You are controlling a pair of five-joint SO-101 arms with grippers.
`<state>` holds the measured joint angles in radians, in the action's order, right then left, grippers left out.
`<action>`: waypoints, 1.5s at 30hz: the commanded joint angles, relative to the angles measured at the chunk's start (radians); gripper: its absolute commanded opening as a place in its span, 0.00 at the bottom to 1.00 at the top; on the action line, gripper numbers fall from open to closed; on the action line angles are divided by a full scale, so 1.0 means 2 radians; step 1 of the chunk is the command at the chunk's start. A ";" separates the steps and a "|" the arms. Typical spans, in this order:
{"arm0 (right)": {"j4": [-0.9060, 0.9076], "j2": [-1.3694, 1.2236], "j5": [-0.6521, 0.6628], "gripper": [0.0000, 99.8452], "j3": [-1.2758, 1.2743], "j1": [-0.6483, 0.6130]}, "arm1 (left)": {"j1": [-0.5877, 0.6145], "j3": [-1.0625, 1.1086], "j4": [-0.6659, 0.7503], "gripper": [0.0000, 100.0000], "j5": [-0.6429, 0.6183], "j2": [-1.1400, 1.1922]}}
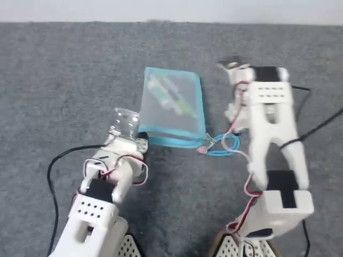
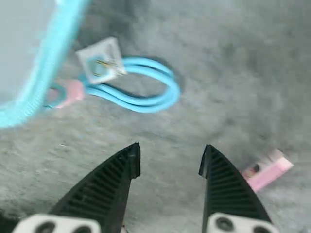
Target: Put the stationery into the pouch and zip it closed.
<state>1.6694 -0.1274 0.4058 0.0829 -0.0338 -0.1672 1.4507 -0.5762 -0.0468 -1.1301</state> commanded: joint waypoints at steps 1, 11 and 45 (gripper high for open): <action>0.007 0.034 0.051 0.20 0.002 0.078 | -0.019 -0.006 0.025 0.01 0.008 0.005; 0.003 0.028 0.185 0.20 -0.002 0.293 | -0.018 -0.004 0.025 0.01 0.009 0.008; -0.305 0.028 0.137 0.05 -0.311 0.286 | -0.018 0.011 0.025 0.01 0.010 0.005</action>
<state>1.0633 -0.1059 0.6897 -0.5309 0.5478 -0.1918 1.4860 -0.5654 -0.0391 -1.1316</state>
